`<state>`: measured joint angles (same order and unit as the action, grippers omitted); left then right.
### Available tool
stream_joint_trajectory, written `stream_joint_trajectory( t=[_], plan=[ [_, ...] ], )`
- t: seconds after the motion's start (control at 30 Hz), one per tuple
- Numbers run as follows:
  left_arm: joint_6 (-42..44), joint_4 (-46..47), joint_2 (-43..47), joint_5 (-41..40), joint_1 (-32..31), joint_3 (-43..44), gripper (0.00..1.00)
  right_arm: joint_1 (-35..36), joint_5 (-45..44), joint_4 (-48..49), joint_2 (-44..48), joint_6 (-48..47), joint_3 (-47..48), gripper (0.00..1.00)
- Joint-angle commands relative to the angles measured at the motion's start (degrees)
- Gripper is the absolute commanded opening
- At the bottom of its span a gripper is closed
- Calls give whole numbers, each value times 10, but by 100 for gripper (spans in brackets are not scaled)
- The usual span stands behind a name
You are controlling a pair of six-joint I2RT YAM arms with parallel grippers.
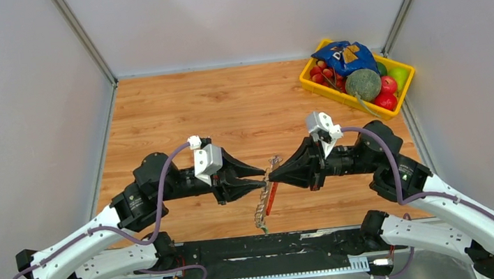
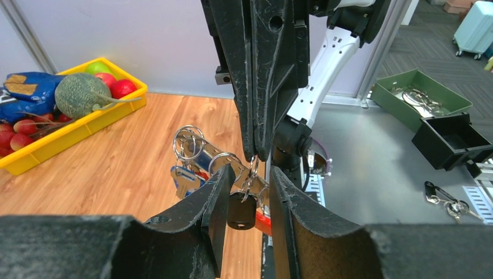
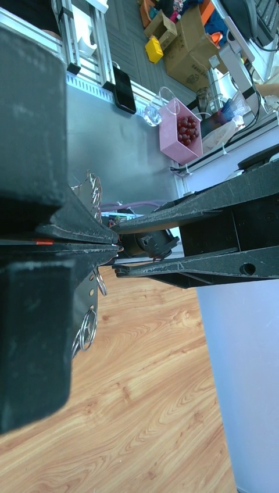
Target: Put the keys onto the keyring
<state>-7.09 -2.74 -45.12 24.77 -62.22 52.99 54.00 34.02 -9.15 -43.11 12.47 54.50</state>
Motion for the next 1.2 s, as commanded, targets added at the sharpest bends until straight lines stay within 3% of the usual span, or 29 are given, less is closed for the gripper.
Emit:
stream_joint_trajectory(
  t=[0.0,0.43,0.63,0.8,0.9,1.17],
  plan=[
    [5,19,-4,9,-2,6,39,4,3,32,13,0,27,0],
    [4,20,-9,20,-2,4,36,8,1,43,13,1,27,0],
    [5,19,-11,23,-2,4,21,11,-2,44,12,1,28,0],
    [5,16,-15,26,-2,6,20,11,-3,45,11,1,30,0],
    [6,12,-16,30,-2,8,3,12,-4,46,11,1,32,0],
    [6,5,-9,0,-2,19,0,12,-9,37,18,0,28,0]
  ],
)
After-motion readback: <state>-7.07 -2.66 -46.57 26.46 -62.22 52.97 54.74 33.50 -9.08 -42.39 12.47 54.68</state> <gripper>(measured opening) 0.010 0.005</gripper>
